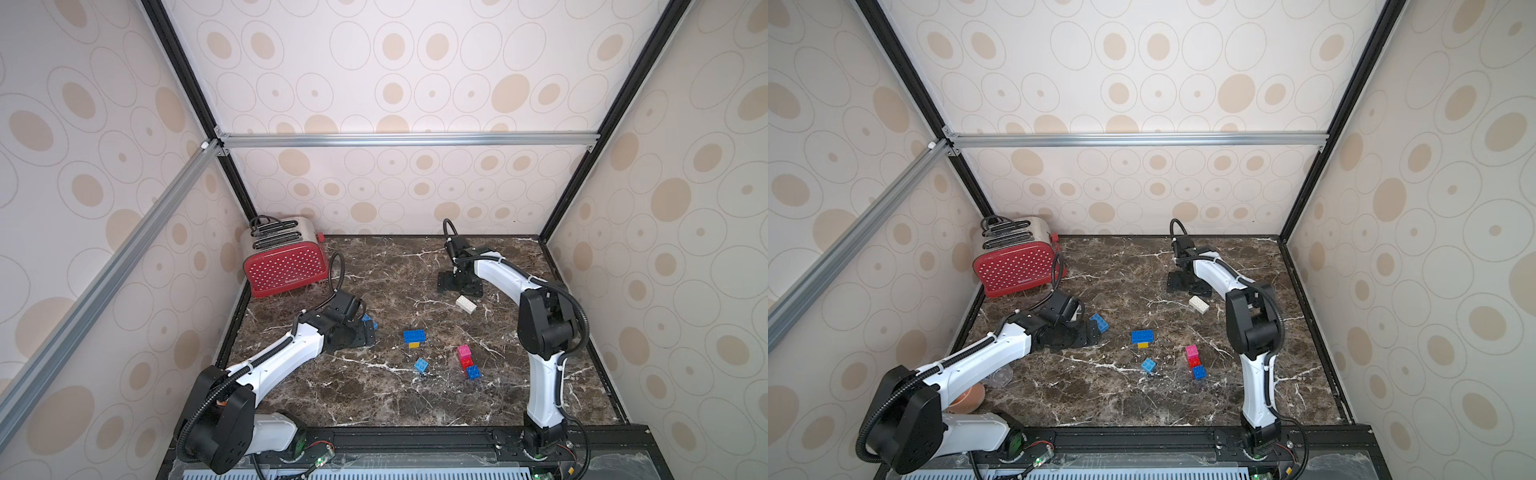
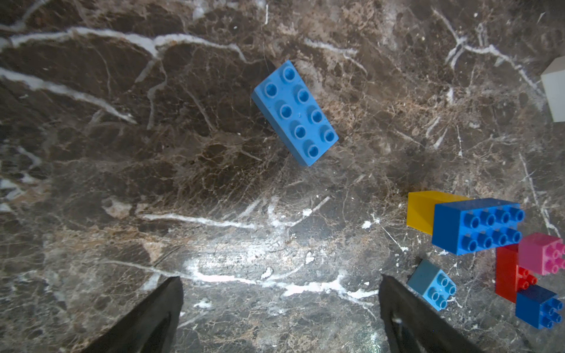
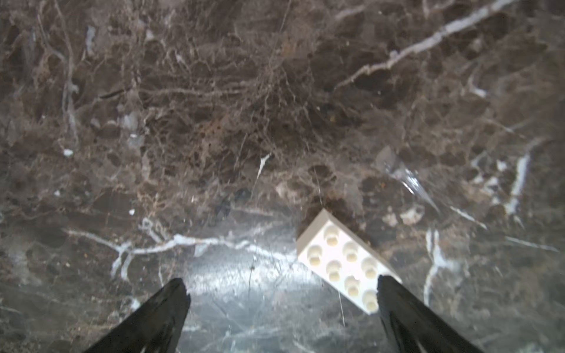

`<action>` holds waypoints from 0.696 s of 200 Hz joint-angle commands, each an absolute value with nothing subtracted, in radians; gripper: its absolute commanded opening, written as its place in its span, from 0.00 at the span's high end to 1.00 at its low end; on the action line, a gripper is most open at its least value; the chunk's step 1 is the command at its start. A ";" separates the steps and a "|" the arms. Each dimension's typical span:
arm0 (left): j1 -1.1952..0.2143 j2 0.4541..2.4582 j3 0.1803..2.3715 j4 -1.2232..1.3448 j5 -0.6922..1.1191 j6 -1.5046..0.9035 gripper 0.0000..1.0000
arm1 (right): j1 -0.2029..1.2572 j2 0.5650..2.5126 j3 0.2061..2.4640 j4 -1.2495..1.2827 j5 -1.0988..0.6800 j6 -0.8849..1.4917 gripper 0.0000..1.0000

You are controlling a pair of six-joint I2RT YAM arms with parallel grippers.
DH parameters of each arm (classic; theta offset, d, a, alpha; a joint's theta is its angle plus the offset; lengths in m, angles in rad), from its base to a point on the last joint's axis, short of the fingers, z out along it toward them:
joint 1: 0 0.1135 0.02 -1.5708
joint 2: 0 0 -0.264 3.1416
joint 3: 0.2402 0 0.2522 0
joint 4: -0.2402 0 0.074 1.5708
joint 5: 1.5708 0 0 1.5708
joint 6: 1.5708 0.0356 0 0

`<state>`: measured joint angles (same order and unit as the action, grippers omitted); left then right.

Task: Assemble a carrot with lego
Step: Adjust the lego brick at the center of the board.

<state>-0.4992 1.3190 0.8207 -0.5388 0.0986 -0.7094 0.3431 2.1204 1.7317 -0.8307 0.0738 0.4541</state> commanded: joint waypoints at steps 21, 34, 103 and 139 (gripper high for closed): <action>-0.491 1.325 0.852 -0.554 0.074 -0.703 0.01 | 0.309 2.197 1.786 -0.805 -0.016 0.350 0.00; -0.491 1.327 0.851 -0.555 0.072 -0.703 0.01 | 0.308 2.209 1.778 -0.790 -0.061 0.335 0.00; -0.490 1.339 0.858 -0.545 0.081 -0.705 0.01 | 0.337 2.135 1.631 -0.752 -0.151 0.339 0.00; -0.489 1.338 0.851 -0.540 0.086 -0.706 0.01 | 0.369 2.056 1.550 -0.732 -0.085 0.344 0.00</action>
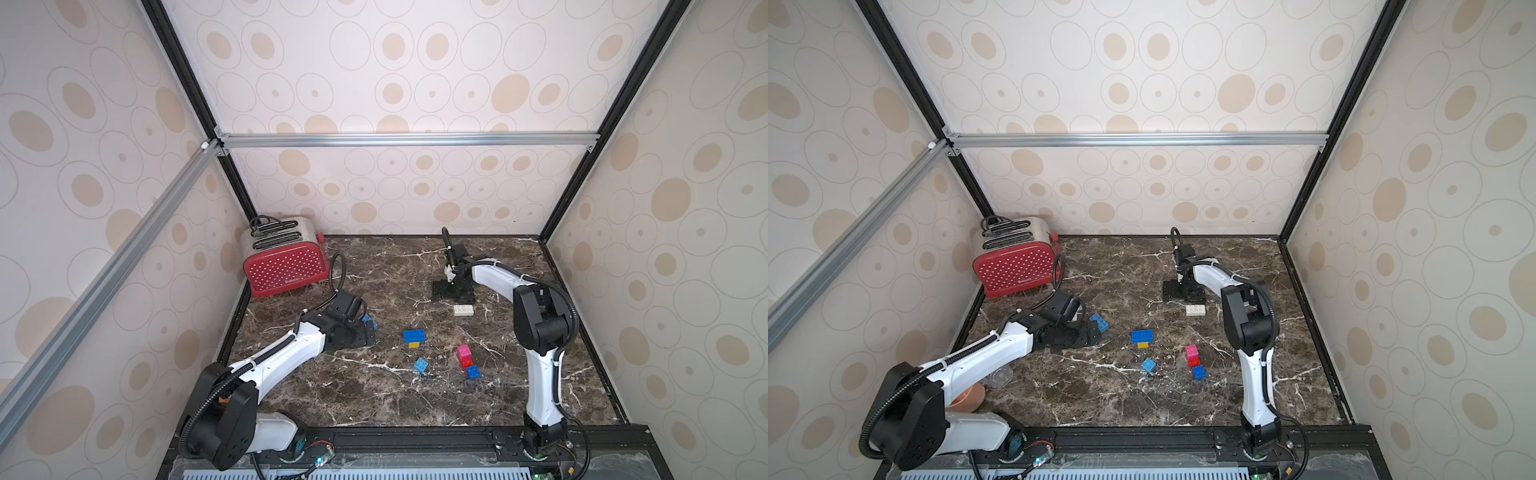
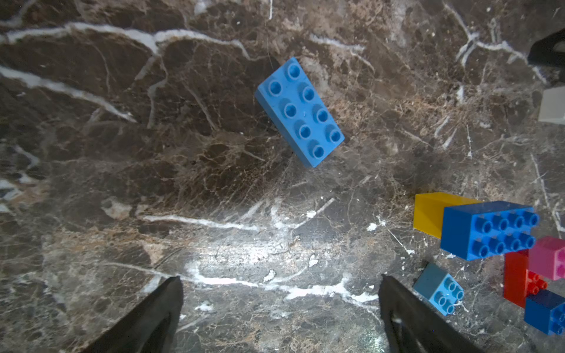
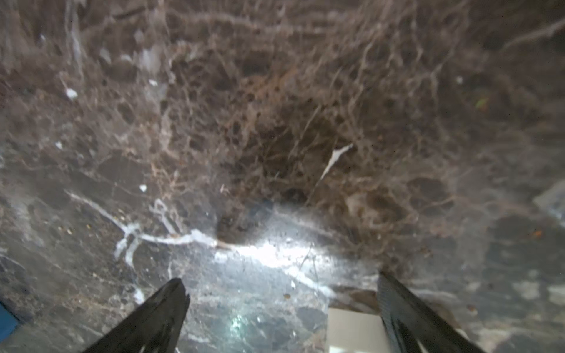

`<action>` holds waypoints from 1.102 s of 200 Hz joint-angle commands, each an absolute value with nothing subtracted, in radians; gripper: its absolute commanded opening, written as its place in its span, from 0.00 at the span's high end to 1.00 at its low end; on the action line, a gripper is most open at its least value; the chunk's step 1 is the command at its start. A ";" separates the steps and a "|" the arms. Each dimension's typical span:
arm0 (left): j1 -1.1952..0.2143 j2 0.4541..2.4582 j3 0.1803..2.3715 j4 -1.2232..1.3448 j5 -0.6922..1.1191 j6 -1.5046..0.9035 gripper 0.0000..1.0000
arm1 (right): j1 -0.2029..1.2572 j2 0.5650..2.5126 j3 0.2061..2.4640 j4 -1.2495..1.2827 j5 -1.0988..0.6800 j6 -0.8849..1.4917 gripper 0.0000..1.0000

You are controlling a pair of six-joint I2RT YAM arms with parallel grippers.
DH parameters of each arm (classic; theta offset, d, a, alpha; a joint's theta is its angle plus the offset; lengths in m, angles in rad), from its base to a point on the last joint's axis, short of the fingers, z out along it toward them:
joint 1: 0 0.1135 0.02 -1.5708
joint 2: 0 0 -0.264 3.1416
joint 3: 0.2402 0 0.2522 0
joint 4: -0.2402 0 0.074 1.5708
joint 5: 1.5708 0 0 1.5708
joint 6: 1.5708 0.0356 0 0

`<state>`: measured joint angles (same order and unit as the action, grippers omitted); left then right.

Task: Assemble a carrot with lego
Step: Adjust the lego brick at the center of the board, then pick up the lego brick from the center of the board.

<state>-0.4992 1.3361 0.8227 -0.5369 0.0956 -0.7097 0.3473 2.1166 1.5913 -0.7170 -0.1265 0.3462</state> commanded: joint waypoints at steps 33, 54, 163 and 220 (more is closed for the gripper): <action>-0.490 1.333 0.851 -0.540 0.086 -0.705 0.01 | 0.376 1.979 1.520 -0.734 0.051 0.379 0.00; -0.489 1.333 0.850 -0.538 0.089 -0.703 0.01 | 0.376 1.971 1.528 -0.765 0.109 0.366 0.00; -0.490 1.342 0.858 -0.538 0.094 -0.699 0.01 | 0.350 2.035 1.517 -0.851 0.109 0.345 0.02; -0.490 1.347 0.859 -0.538 0.097 -0.700 0.01 | 0.330 2.065 1.518 -0.873 0.086 0.325 0.08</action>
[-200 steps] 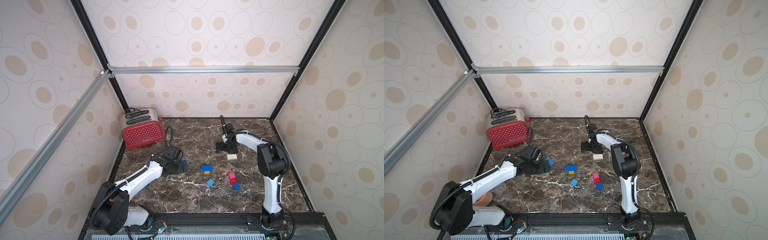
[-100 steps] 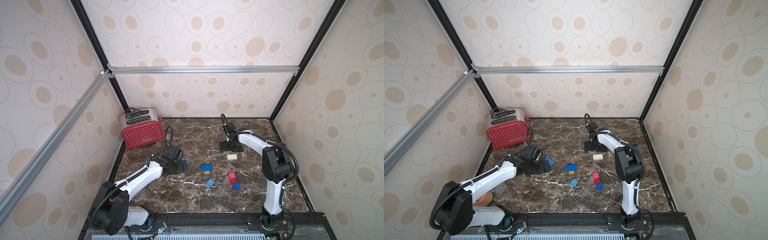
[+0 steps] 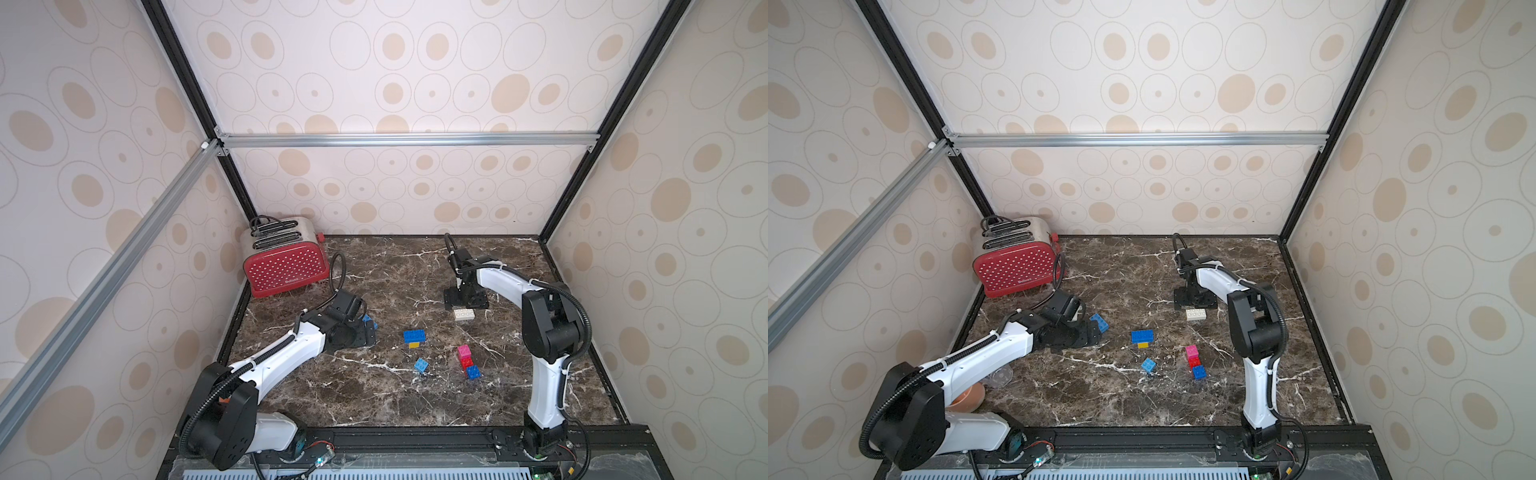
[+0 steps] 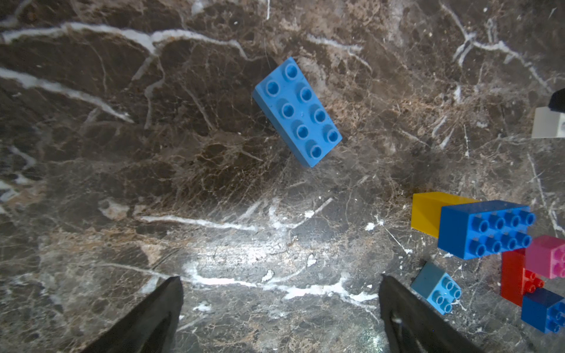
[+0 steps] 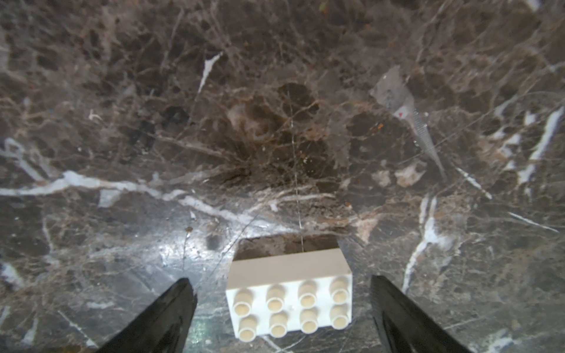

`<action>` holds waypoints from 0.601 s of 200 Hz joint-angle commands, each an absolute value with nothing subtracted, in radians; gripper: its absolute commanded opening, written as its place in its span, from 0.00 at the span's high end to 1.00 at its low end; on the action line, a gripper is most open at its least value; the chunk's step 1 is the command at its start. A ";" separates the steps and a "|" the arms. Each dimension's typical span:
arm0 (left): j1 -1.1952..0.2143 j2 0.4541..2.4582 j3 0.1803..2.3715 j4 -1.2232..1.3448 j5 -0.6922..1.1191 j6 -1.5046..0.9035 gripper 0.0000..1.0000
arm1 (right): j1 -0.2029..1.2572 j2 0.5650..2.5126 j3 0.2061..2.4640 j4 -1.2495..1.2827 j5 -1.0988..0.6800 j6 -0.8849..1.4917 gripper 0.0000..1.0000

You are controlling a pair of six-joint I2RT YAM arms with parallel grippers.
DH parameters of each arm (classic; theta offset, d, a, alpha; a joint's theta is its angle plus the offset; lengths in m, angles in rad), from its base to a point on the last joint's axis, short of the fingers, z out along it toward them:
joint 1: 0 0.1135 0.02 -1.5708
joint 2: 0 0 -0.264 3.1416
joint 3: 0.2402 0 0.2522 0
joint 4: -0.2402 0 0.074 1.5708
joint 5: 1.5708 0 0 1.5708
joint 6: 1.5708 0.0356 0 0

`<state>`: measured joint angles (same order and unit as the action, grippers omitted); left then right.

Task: Assemble a carrot with lego
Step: Pick up the lego brick from the center of the board.

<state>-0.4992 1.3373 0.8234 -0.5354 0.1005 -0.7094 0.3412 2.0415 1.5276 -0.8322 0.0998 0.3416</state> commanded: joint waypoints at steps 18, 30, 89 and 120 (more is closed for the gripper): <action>-0.490 1.348 0.859 -0.536 0.098 -0.700 0.01 | 0.324 2.062 1.507 -0.862 0.077 0.326 0.11; -0.491 1.348 0.860 -0.538 0.098 -0.700 0.01 | 0.322 2.065 1.506 -0.862 0.075 0.325 0.14; -0.491 1.344 0.851 -0.537 0.095 -0.701 0.01 | 0.316 2.079 1.509 -0.865 0.061 0.329 0.26; -0.490 1.342 0.850 -0.538 0.094 -0.703 0.01 | 0.315 2.081 1.510 -0.867 0.054 0.331 0.30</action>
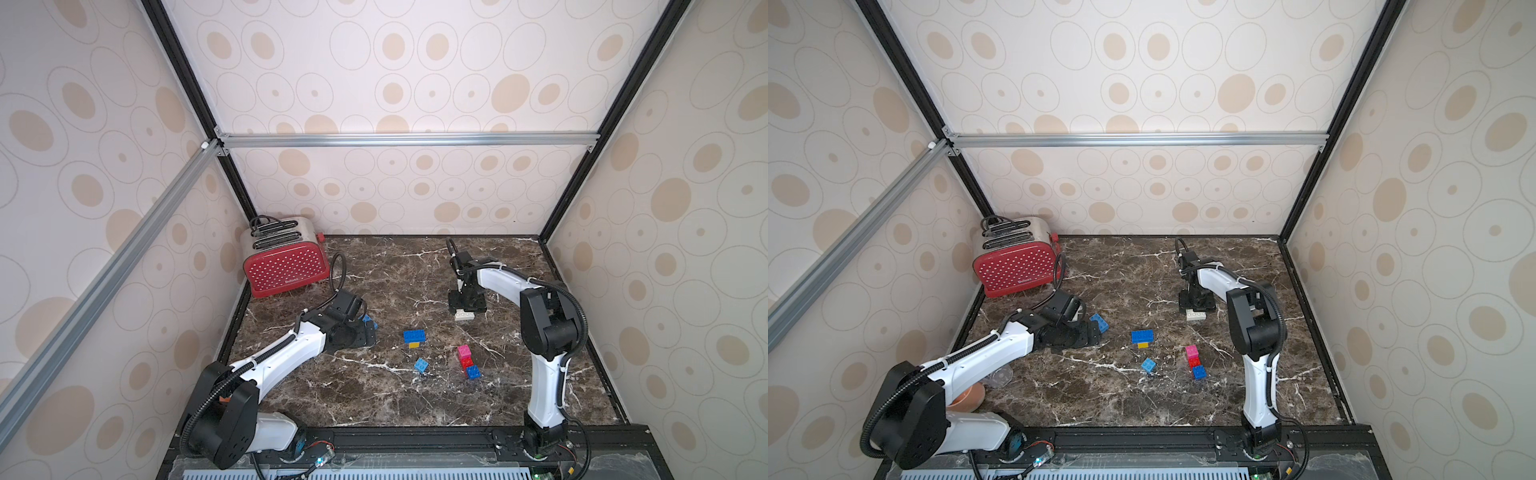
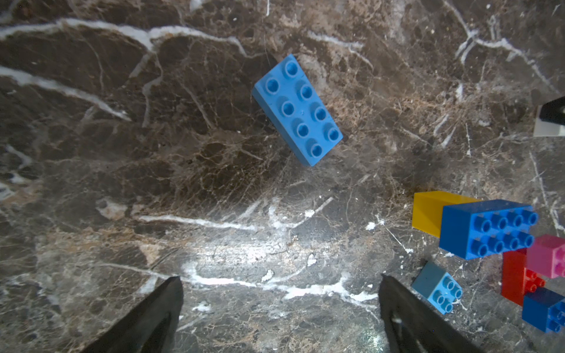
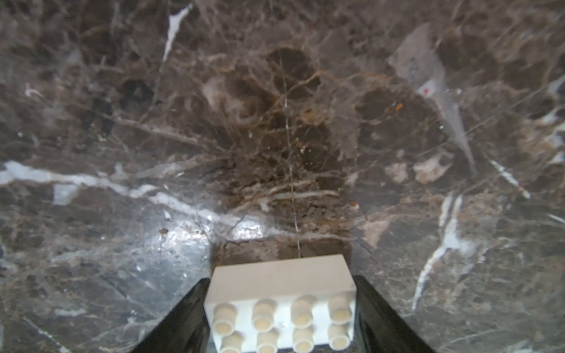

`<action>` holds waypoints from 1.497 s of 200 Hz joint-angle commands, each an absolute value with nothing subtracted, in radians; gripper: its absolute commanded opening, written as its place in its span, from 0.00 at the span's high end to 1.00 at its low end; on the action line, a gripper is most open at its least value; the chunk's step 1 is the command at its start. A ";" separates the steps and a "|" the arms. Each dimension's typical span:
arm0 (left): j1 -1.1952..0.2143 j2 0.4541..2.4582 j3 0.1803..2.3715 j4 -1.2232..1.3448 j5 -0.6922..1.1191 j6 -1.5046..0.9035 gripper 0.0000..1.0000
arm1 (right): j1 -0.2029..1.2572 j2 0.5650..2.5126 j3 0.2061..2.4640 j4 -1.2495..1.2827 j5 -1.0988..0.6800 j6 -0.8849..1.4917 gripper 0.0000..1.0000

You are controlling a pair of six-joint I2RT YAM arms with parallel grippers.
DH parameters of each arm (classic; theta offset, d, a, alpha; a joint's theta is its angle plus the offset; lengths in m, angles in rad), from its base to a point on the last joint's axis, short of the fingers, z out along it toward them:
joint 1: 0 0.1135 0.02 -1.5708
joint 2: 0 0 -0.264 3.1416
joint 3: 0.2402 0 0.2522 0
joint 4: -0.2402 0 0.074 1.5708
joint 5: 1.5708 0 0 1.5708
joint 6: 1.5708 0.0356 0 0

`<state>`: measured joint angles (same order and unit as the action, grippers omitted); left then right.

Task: Assemble a carrot with lego
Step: Pick up the lego brick from the center of the board, then assemble the lego brick with the lego brick.

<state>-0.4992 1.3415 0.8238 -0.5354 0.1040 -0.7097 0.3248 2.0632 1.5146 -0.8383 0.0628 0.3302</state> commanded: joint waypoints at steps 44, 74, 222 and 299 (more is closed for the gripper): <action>-0.489 1.338 0.846 -0.535 0.094 -0.704 0.01 | 0.321 2.037 1.502 -0.876 0.025 0.367 0.41; -0.490 1.333 0.827 -0.516 0.099 -0.704 0.01 | 0.366 1.959 1.493 -0.903 0.004 0.434 0.46; -0.434 1.273 0.760 -0.480 0.172 -0.674 0.01 | 0.802 1.938 1.638 -0.989 0.065 0.752 0.49; -0.417 1.267 0.742 -0.473 0.193 -0.661 0.01 | 0.831 2.022 1.737 -1.076 0.097 0.737 0.49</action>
